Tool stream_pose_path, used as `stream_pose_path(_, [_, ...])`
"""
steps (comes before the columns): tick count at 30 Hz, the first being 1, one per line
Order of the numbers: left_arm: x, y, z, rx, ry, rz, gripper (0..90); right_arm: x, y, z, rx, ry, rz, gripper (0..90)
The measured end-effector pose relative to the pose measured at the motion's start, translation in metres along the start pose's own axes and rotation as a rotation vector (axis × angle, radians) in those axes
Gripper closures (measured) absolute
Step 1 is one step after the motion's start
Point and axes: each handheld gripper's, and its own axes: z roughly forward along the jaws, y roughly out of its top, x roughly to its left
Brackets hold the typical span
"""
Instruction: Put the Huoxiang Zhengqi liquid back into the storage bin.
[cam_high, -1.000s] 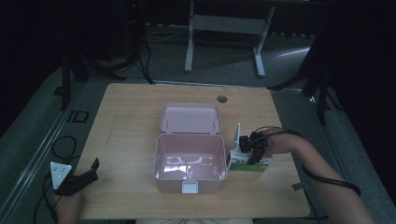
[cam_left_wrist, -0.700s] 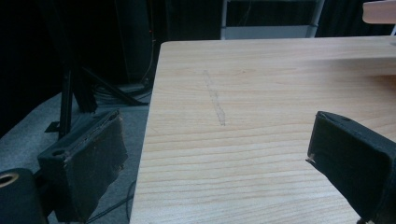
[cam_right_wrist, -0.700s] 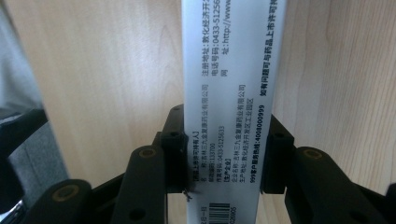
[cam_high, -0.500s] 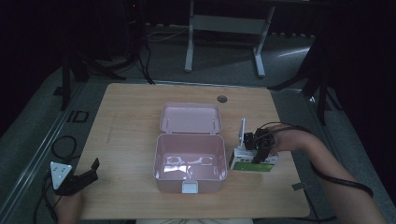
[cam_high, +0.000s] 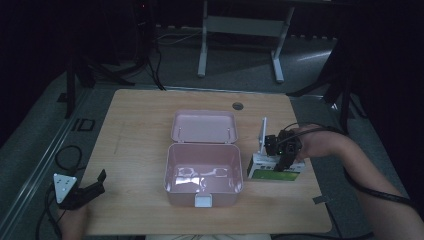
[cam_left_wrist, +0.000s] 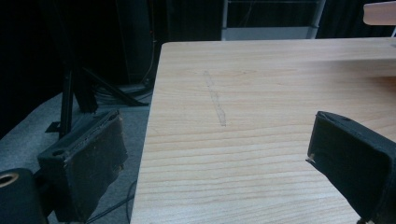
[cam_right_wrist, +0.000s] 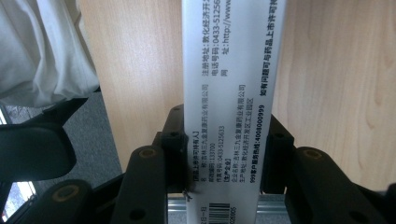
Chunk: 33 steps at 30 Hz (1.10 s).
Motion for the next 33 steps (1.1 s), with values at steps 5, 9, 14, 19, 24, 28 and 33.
stream_pose_path(5, [0.0,0.0,0.0,0.002,-0.001,0.003,4.5,0.005,0.004,-0.02,0.008,-0.016,0.005,61.7])
stream_pose_path(9, [0.0,0.0,0.0,0.003,0.0,0.001,4.5,0.008,0.01,-0.035,0.007,-0.018,0.018,61.7])
stream_pose_path(14, [0.0,0.0,0.0,0.003,-0.001,0.001,4.5,0.011,0.02,-0.05,-0.006,-0.025,0.006,61.7])
stream_pose_path(19, [0.001,0.0,0.0,0.002,-0.002,0.0,4.5,0.015,0.034,-0.057,-0.02,-0.018,-0.018,61.7])
stream_pose_path(24, [0.001,0.0,-0.001,0.001,-0.004,-0.002,4.5,0.016,0.048,-0.059,-0.014,-0.02,-0.028,61.7])
stream_pose_path(28, [0.001,0.0,-0.001,0.0,-0.005,-0.002,4.5,0.012,0.061,-0.055,-0.006,-0.02,-0.03,61.7])
stream_pose_path(33, [0.001,0.0,-0.001,0.001,-0.005,-0.002,4.5,0.01,0.073,-0.053,-0.009,-0.018,-0.032,61.6])
